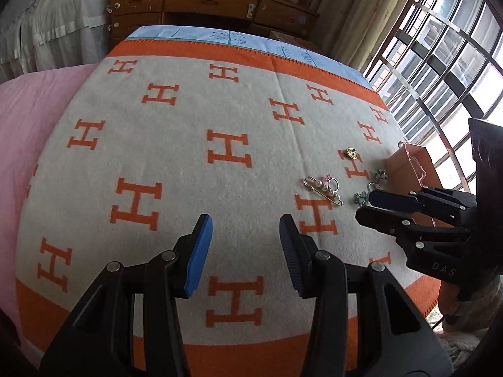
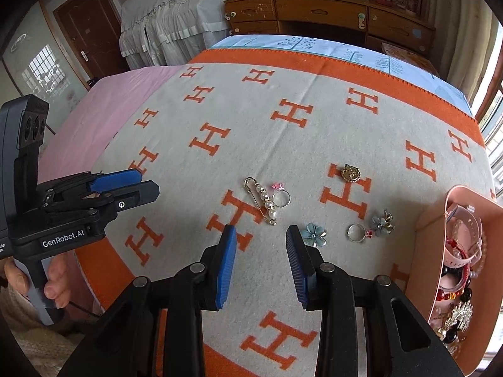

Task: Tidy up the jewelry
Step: 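Grasp the gold safety pin brooch with the right tool, then grasp the gold round brooch with the left tool while the right tool holds the pin, then carry both brooches into the pink box and open both tools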

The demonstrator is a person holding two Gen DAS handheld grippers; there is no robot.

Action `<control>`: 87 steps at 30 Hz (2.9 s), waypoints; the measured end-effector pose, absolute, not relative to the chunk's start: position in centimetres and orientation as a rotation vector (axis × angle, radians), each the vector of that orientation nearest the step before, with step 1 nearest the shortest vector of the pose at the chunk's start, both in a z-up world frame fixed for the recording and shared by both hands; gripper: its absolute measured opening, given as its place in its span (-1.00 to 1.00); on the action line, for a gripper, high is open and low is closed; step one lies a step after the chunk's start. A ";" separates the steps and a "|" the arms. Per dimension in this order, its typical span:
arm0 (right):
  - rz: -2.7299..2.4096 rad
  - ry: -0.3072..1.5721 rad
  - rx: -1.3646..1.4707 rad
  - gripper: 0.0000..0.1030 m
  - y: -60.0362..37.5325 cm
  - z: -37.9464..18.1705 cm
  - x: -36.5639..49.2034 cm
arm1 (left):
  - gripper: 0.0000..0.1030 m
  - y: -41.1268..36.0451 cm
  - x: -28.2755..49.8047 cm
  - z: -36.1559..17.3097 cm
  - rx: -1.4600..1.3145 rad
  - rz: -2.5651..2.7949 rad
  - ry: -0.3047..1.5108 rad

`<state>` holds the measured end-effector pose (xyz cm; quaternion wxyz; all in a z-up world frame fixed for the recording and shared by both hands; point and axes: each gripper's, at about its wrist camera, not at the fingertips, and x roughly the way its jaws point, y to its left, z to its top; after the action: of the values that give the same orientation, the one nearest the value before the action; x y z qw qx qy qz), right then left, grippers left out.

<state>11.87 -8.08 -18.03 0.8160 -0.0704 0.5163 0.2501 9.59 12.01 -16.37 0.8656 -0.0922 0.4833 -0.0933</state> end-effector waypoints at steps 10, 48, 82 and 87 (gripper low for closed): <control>0.568 1.211 -0.142 -0.51 -6.9 -21.3 15.0 | -0.20 12.0 9.9 -16.8 -0.200 -0.203 1.025; 0.379 0.944 0.024 -0.86 -15.8 -12.6 10.3 | -0.20 6.3 10.5 -15.2 -0.119 -0.348 1.034; 0.353 0.825 0.264 -0.86 -25.7 -11.8 5.0 | -0.28 -8.0 23.9 -18.6 0.077 -0.306 1.283; 0.352 0.824 0.272 -0.86 -25.7 -12.0 5.1 | -0.33 -8.4 24.0 -18.8 0.105 -0.285 1.277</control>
<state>5.09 -25.67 -11.97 0.8923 0.1309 0.3973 0.1697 24.04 -8.38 -18.75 0.7923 0.0486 0.5936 -0.1327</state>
